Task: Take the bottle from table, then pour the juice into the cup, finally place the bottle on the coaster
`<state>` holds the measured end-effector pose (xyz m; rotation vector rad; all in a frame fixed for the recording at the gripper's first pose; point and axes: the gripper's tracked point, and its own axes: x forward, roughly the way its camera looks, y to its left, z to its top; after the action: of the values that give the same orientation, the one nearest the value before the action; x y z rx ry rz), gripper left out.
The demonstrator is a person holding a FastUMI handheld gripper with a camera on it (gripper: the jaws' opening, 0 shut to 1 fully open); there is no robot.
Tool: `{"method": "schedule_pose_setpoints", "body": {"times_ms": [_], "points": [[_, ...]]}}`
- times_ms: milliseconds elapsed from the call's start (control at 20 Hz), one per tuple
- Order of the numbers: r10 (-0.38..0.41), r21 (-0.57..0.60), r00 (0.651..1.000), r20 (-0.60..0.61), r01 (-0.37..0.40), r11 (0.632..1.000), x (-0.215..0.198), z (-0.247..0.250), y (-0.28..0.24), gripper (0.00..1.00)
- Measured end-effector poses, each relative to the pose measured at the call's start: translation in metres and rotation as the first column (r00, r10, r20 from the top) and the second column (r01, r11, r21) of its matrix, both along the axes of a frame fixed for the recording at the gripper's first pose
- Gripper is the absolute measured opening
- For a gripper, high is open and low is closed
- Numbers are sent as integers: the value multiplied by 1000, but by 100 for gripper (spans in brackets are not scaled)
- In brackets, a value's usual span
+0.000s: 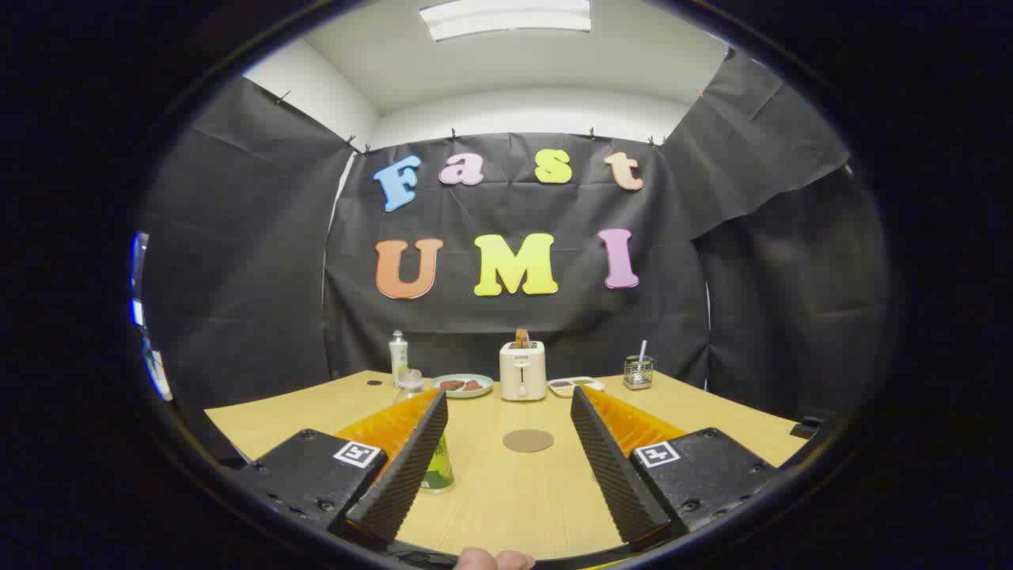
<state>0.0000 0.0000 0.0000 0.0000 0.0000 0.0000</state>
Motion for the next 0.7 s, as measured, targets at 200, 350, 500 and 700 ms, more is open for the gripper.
{"method": "schedule_pose_setpoints", "body": {"times_ms": [200,350,500,700], "points": [[-3,-2,1000,-1,3,1000,0,0,-1,100],[-2,-1,1000,0,2,1000,0,0,-1,100],[-1,-6,1000,1,1,1000,0,1,1,100],[-1,-2,1000,3,1,1000,-1,2,0,100]]}}
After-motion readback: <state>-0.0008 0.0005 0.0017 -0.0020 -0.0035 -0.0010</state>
